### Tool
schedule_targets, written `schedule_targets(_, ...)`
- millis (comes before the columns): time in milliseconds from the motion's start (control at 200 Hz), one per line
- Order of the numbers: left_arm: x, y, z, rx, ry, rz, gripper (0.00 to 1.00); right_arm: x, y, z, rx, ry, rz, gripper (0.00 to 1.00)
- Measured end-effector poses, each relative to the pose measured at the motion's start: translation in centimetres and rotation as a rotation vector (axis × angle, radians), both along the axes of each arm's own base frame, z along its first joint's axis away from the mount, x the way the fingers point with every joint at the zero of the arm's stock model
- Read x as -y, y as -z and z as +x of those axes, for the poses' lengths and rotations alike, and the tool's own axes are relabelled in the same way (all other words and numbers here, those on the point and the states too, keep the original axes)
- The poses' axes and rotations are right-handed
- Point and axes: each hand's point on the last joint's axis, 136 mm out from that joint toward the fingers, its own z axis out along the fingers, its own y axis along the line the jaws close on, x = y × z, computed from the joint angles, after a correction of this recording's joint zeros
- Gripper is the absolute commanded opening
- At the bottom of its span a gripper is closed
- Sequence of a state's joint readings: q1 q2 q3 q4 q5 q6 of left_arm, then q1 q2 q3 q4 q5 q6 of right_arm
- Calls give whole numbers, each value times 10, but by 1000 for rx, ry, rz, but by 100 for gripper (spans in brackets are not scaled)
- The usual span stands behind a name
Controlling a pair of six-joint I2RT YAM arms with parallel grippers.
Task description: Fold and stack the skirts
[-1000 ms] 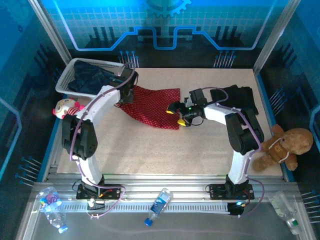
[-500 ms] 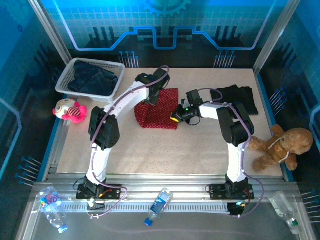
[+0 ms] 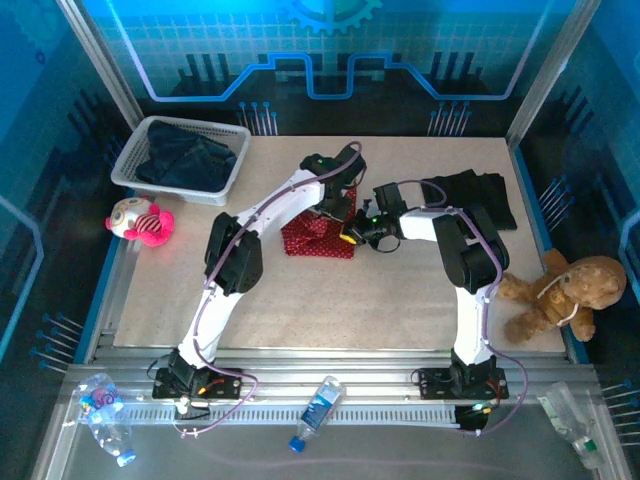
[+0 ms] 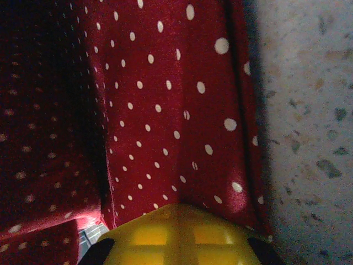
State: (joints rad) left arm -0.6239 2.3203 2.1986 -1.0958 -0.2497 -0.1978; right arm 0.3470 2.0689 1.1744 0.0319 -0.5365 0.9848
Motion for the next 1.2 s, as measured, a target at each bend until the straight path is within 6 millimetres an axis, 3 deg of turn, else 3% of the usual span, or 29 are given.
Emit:
schedule_targets(235, 5, 20, 1, -38, -33, -13, 14, 0, 0, 1, 4, 13, 14, 0)
schedule_targets(350, 9, 19, 5, -32, -46, -28, 26, 0, -1, 1, 7, 17, 16, 0)
schedule_targets(465, 21, 11, 11, -21, -60, -87, 45, 1, -2, 0, 11, 26, 14, 0)
schedule_targets(530, 26, -1, 15, -2, -68, -118, 51, 4, -3, -1, 12, 36, 1, 0)
schedule_targets(705, 23, -51, 15, 87, -85, -187, 66, 32, -9, -8, 15, 108, -97, 17)
schedule_targets(835, -2, -98, -3, 177, -131, -274, 72, 60, -36, -3, 80, 168, -166, 30)
schedule_targets(935, -26, -112, -10, 195, -220, -395, 73, 66, -64, 1, 166, 168, -185, 44)
schedule_targets(1005, -40, -102, -8, 173, -303, -483, 73, 61, -81, 5, 220, 136, -177, 58)
schedule_targets(1015, -41, -100, -8, 167, -311, -495, 73, 60, -84, 6, 225, 134, -171, 71)
schedule_targets(1065, -49, -82, -5, 134, -370, -548, 73, 54, -96, 13, 261, 99, -159, 99)
schedule_targets(1200, -54, -25, -16, -4, -487, -635, 73, 37, -119, 36, 334, 36, -113, 100)
